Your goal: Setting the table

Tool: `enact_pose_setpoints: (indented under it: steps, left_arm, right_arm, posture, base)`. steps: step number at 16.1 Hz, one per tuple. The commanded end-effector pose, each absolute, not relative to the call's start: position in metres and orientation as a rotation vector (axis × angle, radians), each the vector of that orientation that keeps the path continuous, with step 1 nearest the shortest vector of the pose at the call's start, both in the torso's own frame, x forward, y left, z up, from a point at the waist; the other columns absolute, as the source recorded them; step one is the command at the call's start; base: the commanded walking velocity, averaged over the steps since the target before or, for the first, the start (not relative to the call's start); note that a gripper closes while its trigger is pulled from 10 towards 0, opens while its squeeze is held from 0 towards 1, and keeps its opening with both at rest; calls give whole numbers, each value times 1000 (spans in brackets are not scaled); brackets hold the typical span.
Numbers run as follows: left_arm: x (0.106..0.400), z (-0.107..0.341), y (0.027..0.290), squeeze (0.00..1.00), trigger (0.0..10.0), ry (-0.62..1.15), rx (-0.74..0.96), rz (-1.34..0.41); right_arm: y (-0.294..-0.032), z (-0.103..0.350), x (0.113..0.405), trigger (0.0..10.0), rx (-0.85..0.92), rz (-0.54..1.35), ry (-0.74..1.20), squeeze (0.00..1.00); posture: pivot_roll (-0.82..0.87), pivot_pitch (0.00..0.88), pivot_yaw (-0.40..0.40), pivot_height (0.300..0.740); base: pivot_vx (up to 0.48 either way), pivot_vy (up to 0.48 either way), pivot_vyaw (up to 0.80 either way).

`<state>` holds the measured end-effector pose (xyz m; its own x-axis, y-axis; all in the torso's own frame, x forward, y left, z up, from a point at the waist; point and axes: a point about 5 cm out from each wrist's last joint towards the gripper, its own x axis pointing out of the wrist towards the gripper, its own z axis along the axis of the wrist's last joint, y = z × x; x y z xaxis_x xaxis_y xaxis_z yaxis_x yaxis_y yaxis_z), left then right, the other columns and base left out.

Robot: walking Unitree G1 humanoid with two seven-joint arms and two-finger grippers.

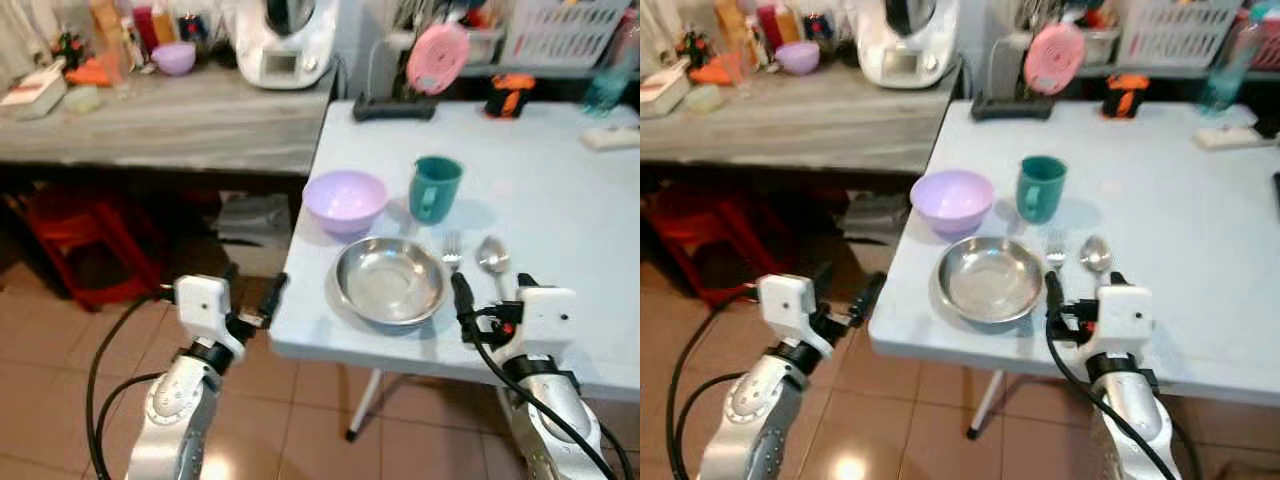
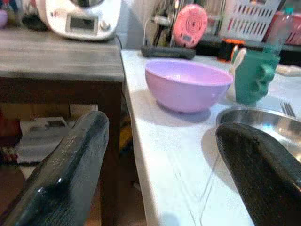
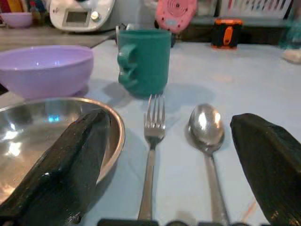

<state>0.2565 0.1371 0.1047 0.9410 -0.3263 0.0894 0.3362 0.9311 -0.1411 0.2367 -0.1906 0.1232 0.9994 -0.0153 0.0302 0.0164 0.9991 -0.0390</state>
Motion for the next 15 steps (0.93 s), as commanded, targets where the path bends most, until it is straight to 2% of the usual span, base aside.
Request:
enact_pose_setpoints:
  steps: [1,10,14,15]
  left_arm:
    - [253,104,149,0,10000,-64,-140,-322]
    - [234,94,154,0,10000,-4,-108,-512]
    - [235,95,155,0,10000,-5,-74,-564]
    - [233,96,153,0,10000,-6,-79,-587]
  right_arm:
    - [-184,126,237,10000,-27,-1,-43,0]
    - [-196,128,245,10000,-10,-37,31,0]
    - [-197,127,259,10000,58,-30,84,0]
    - [-191,130,268,10000,69,-2,94,0]
  posture:
    - [-81,61,48,740]
    - [-83,107,52,740]
    - [-89,122,55,740]
    - [-82,127,52,740]
  base:
    - [0,0,0]
    - [0,0,0]
    - [0,0,0]
    - [0,0,0]
